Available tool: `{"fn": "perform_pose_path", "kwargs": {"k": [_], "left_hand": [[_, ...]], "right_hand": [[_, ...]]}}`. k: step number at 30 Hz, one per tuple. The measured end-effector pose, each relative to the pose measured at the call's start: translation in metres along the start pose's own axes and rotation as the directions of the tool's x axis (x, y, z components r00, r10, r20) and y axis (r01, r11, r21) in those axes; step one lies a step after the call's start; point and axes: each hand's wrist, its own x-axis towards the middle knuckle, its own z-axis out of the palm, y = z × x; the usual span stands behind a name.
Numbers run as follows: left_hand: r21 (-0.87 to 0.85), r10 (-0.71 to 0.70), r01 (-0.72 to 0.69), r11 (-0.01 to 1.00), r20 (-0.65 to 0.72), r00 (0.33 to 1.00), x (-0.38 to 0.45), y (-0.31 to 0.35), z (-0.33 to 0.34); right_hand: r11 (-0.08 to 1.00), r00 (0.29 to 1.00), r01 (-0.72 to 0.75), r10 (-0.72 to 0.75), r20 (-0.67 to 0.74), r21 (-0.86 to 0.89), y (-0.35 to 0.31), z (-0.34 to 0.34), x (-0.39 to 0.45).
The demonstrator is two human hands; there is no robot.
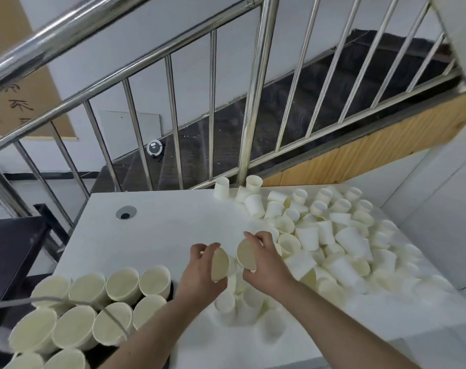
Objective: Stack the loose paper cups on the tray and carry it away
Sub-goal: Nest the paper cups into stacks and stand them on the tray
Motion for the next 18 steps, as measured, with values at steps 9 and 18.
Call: {"fn": "perform_pose_path", "kwargs": {"k": [9, 18], "left_hand": [[0.081, 0.022, -0.02, 0.996, -0.032, 0.999, -0.089, -0.015, -0.015], [0.143, -0.036, 0.044, 0.989, -0.053, 0.998, -0.138, -0.057, -0.043]], "right_hand": [[0.994, 0.993, 0.107, -0.106, 0.042, -0.014, -0.03, 0.021, -0.073], [0.992, 0.981, 0.127, -0.123, 0.153, -0.012, -0.076, 0.061, -0.096]]}}
